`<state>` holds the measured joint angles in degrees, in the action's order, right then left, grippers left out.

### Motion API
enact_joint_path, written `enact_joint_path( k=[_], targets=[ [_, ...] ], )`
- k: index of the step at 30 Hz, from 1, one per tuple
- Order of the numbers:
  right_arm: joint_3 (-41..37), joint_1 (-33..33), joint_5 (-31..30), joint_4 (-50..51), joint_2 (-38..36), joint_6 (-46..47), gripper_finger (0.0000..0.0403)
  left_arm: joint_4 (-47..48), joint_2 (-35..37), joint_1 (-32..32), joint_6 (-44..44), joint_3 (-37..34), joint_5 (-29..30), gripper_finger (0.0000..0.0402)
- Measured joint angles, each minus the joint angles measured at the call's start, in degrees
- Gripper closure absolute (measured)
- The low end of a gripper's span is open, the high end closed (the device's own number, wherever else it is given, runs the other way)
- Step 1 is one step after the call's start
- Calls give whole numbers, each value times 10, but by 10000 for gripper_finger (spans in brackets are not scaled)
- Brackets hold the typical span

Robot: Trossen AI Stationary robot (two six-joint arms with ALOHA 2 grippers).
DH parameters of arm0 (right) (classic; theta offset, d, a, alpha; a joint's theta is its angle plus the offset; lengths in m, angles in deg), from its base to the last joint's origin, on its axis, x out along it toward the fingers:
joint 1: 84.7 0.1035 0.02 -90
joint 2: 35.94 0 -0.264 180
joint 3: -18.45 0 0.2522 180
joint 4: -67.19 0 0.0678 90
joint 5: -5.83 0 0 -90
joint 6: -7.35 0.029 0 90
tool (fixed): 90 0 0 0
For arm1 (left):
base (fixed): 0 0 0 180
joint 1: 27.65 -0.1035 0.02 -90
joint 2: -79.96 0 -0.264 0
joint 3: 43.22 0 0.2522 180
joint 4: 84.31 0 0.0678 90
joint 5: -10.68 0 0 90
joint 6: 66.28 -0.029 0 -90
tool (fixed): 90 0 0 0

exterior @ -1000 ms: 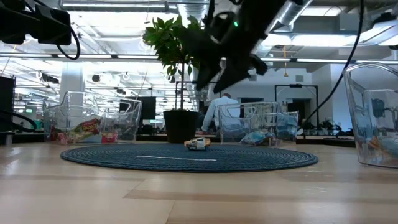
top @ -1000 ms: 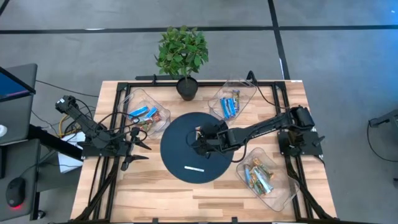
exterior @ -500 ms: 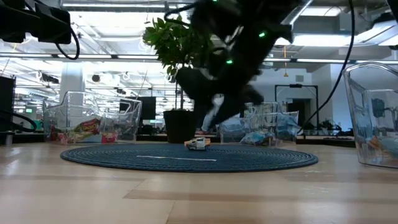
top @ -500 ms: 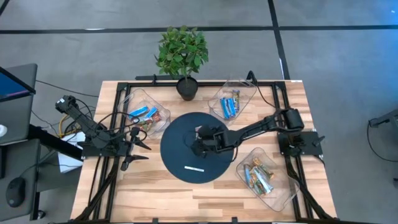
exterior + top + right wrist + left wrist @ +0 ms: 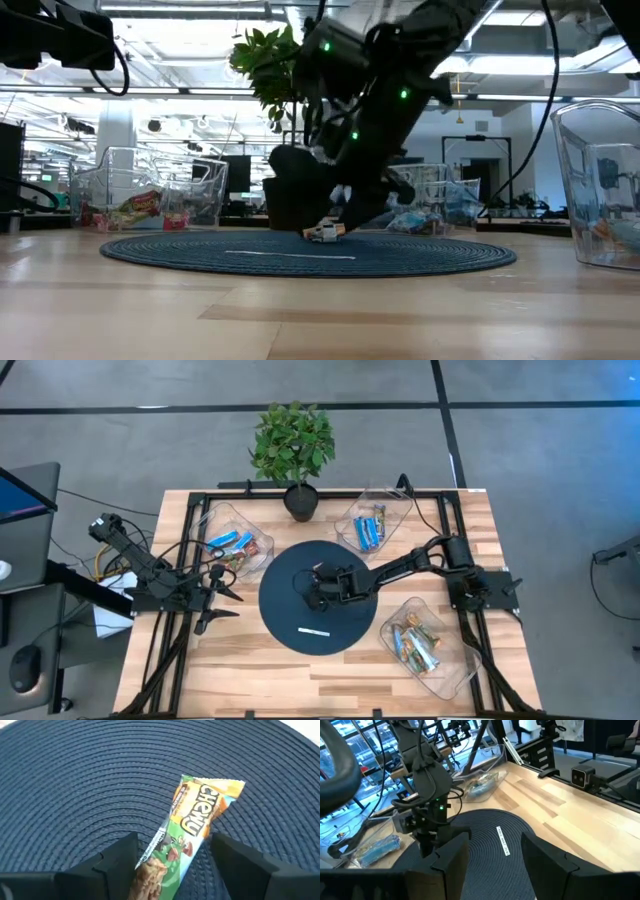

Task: Pick and place Granola Bars by type
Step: Put the yellow granola bar into the bottom transparent bin

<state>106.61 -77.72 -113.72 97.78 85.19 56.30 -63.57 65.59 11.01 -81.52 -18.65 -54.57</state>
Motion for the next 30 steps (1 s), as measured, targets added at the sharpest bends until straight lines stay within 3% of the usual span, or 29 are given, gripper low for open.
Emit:
enact_joint_path(
  k=[10,23,30],
  targets=[
    [0,0,5,8,-1,-1,170,0,0,0,0,0,0,224],
    [-2,1,-9,-4,1,-35,307,0,0,0,0,0,1,224],
    [16,10,-7,-35,-3,-103,334,1,0,0,0,0,1,224]
  ],
)
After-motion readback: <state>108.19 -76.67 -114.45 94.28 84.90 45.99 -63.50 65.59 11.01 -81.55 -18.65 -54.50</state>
